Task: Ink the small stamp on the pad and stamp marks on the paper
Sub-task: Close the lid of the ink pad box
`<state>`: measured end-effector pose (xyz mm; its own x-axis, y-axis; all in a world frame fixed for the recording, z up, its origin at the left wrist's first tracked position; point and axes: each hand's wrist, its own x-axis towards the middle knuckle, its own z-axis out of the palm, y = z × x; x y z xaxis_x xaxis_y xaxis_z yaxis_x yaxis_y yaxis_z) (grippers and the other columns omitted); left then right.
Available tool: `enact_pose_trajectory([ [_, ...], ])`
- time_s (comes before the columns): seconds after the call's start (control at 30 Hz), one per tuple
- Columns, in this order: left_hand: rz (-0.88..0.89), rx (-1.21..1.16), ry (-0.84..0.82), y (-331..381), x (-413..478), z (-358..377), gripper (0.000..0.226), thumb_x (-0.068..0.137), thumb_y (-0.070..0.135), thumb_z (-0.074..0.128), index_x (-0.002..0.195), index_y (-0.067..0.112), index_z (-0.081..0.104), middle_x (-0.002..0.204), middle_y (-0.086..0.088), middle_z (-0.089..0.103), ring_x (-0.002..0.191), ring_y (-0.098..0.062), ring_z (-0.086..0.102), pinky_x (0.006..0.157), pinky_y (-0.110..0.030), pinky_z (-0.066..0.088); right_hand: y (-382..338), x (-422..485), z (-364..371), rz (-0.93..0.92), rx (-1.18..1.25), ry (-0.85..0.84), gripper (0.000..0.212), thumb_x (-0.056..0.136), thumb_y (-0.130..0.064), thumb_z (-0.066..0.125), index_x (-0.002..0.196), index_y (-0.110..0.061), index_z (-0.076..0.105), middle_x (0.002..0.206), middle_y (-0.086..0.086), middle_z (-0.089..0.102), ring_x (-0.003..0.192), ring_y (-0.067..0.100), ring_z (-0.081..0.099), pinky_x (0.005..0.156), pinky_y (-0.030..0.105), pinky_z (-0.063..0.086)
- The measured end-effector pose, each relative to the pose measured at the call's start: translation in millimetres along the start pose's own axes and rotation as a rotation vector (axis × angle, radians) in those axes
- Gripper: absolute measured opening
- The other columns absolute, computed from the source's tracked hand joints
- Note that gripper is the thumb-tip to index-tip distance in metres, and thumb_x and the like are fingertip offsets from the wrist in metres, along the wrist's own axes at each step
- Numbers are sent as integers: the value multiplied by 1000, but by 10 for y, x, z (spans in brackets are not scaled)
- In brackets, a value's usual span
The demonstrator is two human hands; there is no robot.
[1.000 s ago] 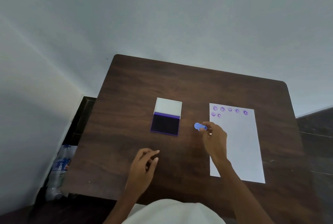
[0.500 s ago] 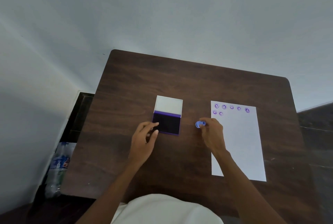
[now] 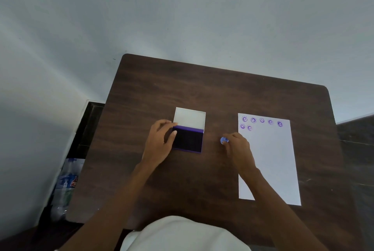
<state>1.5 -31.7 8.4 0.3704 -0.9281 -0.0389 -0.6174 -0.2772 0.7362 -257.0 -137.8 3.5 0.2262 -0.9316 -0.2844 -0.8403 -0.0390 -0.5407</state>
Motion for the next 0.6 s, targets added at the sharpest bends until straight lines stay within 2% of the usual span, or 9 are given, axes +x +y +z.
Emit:
enact_pose_trajectory([
  [0.1, -18, 4, 10, -23, 89, 15, 32, 99, 23, 59, 130, 19, 63, 132, -3, 53, 121, -13, 48, 99, -23, 38, 39, 2, 11, -51, -64, 4, 14, 91, -21, 62, 93, -8, 68, 93, 7, 67, 75, 11, 53, 71, 17, 39],
  [0.17, -29, -2, 4, -19, 148, 35, 31, 99, 23, 59, 129, 19, 63, 132, -2, 53, 120, -12, 49, 99, -23, 40, 46, 14, 15, -63, -69, 17, 15, 91, -22, 63, 93, -8, 69, 93, 6, 67, 75, 10, 54, 68, 13, 38],
  [0.33, -118, -67, 21, 76, 274, 98, 28, 99, 23, 58, 126, 18, 63, 131, -1, 53, 118, -12, 51, 102, -33, 47, -7, 89, -6, -27, -97, 12, 20, 89, -23, 65, 102, -10, 73, 102, 9, 73, 76, 10, 56, 75, 12, 39],
  [0.4, -173, -102, 31, 121, 310, 108, 28, 99, 23, 58, 126, 18, 63, 132, -2, 53, 118, -14, 53, 102, -36, 49, -17, 52, -47, -22, -63, 4, 31, 89, -26, 67, 114, -9, 68, 115, 10, 71, 92, 20, 65, 89, 20, 42],
  [0.47, -219, -130, 39, 155, 340, 107, 29, 98, 23, 59, 127, 18, 63, 134, -3, 53, 117, -15, 55, 101, -36, 51, -16, 0, -108, -38, -42, -12, 42, 87, -25, 69, 125, -9, 60, 127, 11, 65, 111, 28, 63, 101, 31, 42],
  [0.53, -261, -160, 49, 171, 369, 96, 30, 98, 22, 60, 128, 17, 62, 134, -2, 54, 114, -13, 56, 98, -32, 52, -44, -28, -178, -76, -87, -21, 46, 84, -19, 73, 126, -8, 59, 130, 11, 62, 115, 29, 60, 103, 33, 41],
  [0.6, -327, -198, 59, 167, 410, 81, 32, 99, 22, 59, 130, 17, 61, 132, -1, 57, 112, -11, 58, 95, -27, 50, -118, -16, -239, -119, -107, 24, 41, 80, -17, 76, 118, -7, 64, 123, 12, 66, 110, 28, 61, 99, 31, 43],
])
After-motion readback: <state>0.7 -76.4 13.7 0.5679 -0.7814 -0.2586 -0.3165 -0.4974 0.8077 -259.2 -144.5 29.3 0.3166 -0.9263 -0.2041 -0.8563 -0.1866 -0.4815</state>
